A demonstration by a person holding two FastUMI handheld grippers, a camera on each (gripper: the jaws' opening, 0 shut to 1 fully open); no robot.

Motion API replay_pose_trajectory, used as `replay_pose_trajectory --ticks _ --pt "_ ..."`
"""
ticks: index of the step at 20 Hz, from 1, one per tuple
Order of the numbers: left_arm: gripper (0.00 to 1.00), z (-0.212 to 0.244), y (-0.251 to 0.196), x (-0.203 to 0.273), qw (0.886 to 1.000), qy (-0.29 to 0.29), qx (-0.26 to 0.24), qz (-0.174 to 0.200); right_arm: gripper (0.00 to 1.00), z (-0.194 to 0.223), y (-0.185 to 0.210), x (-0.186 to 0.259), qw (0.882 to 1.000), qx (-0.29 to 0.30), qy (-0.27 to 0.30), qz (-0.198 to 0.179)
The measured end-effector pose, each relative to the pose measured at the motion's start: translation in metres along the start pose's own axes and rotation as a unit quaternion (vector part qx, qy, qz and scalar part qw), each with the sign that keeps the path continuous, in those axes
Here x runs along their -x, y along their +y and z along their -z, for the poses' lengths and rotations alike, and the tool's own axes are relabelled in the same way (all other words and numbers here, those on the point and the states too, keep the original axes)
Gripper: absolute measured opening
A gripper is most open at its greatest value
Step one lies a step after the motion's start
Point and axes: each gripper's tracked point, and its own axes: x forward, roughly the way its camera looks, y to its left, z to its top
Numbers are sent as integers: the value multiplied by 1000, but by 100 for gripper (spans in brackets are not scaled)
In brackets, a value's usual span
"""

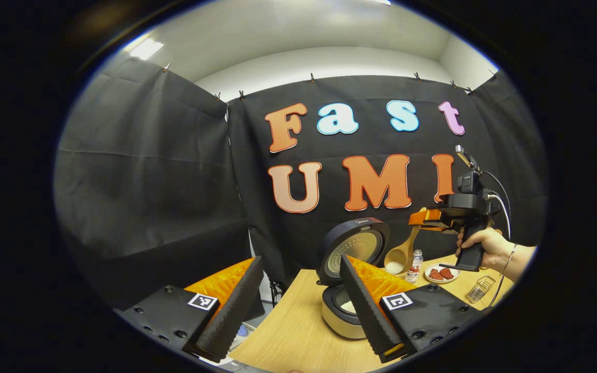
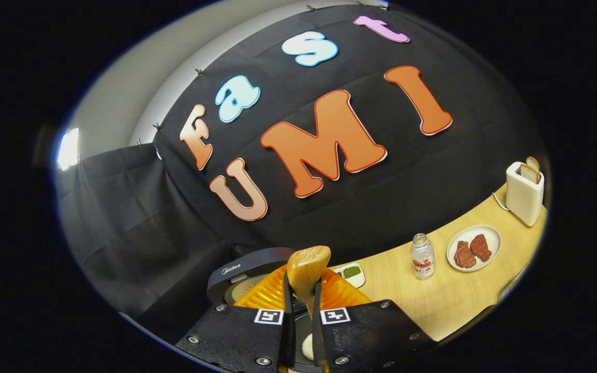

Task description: Close the left gripper, press the button to open the rice cooker; take a wooden spoon from the chopstick holder with the right hand, scoop a spoonful of rice and pour it into the rice cooker, then put the wooden spoon back into the chopstick holder.

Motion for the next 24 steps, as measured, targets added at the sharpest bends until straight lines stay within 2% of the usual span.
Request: replay_pose_trajectory --ticks 15,19,24 --pt "100 1 4 2 1000 3 -2 -6 12 9 17 2 995 102 -1 -20" --pt "100 4 4 0 1000 7 0 -5 12 11 18 1 986 164 -12 -23" --pt "100 5 5 -2 1000 8 -5 -6 12 23 38 9 970 237 -12 -45"
